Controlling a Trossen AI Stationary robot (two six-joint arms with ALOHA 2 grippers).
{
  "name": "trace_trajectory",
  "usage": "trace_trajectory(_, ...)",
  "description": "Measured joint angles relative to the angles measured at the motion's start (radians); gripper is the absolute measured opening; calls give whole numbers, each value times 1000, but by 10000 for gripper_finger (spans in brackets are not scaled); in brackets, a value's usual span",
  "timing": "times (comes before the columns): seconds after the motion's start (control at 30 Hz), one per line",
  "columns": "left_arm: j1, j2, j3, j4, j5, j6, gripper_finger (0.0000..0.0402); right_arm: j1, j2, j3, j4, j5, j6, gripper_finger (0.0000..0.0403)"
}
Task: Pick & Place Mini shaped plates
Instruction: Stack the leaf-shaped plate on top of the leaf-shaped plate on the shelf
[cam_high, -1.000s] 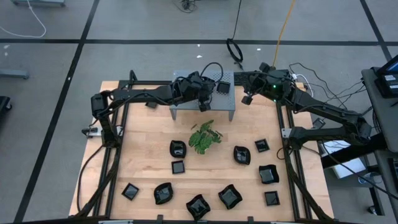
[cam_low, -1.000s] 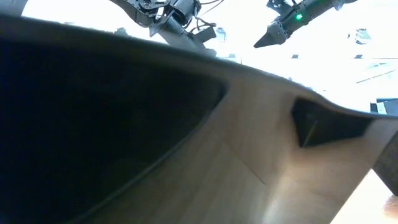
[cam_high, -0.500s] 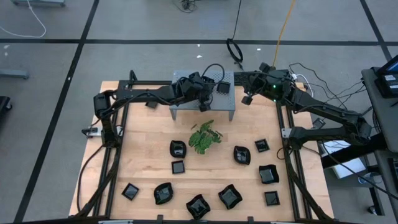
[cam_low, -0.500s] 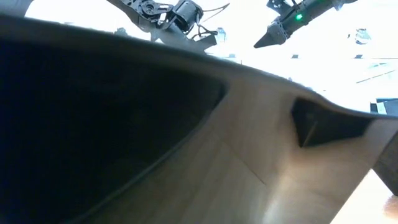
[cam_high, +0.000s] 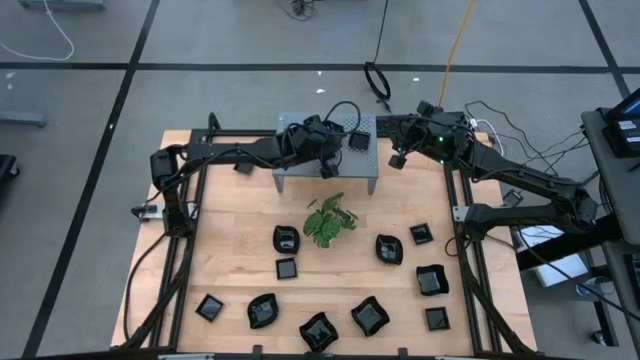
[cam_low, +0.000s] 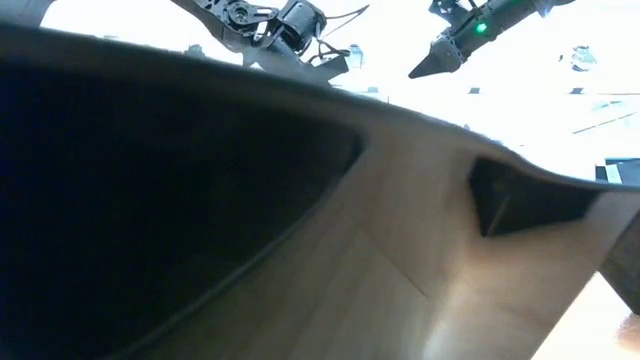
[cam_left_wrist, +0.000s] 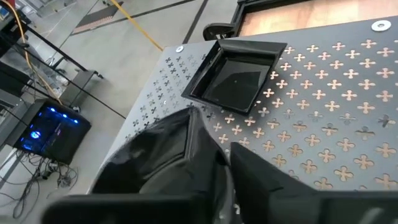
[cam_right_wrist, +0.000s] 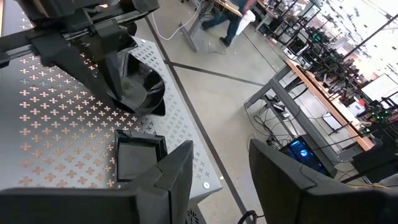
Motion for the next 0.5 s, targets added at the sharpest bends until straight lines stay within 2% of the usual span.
trace_trajectory(0.1, 0, 0, 0, 4, -1, -11, 8, 0, 0, 0, 0, 0, 0, 144)
trace_trajectory(0.5, -19, -1, 0, 77, 13, -50, 10, 0, 0, 0, -3, 0, 3, 144)
